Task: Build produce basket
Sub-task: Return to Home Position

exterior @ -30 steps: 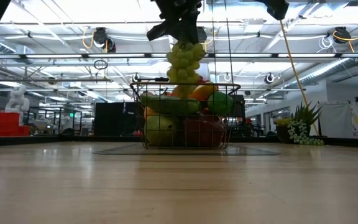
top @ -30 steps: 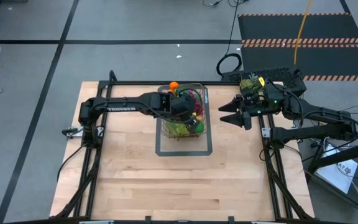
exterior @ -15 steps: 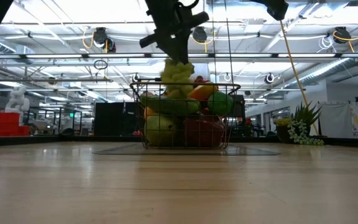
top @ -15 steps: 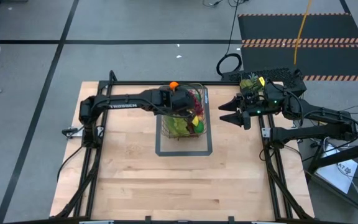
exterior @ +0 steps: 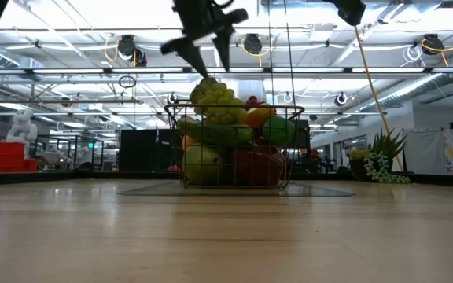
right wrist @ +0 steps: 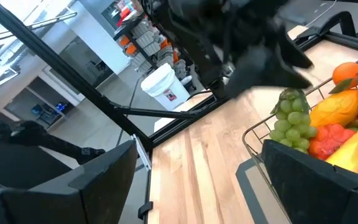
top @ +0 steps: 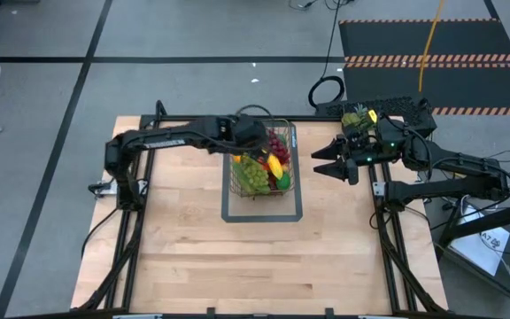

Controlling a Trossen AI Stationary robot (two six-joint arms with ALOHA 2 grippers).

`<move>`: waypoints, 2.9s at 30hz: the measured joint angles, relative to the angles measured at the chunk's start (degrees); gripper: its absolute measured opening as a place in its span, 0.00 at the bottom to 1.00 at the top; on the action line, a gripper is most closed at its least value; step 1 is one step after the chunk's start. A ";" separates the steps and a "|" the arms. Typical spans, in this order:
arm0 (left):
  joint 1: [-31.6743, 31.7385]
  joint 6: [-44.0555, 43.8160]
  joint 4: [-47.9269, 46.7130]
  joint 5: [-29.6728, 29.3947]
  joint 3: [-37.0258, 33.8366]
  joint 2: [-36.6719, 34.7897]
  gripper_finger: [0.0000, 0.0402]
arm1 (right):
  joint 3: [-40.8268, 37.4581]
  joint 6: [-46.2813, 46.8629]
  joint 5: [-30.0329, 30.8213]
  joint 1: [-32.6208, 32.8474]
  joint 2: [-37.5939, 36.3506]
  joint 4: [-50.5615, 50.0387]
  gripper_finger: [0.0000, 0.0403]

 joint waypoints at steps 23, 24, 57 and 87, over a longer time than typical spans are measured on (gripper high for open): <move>-1.05 8.64 -17.60 2.16 0.07 -25.85 0.33 | 0.00 -10.78 -6.46 0.02 -0.59 -2.45 0.78; -1.33 10.79 -17.99 2.90 0.07 -26.46 0.32 | 0.00 -12.21 -6.45 0.02 -0.66 -2.56 0.76; -5.25 45.55 21.39 15.30 -46.02 -56.34 0.03 | 0.00 -46.36 -1.66 0.00 -1.12 4.86 0.01; -3.13 36.02 25.30 10.54 -60.69 -63.15 0.01 | -27.55 -49.75 5.79 -0.07 -10.36 27.28 0.00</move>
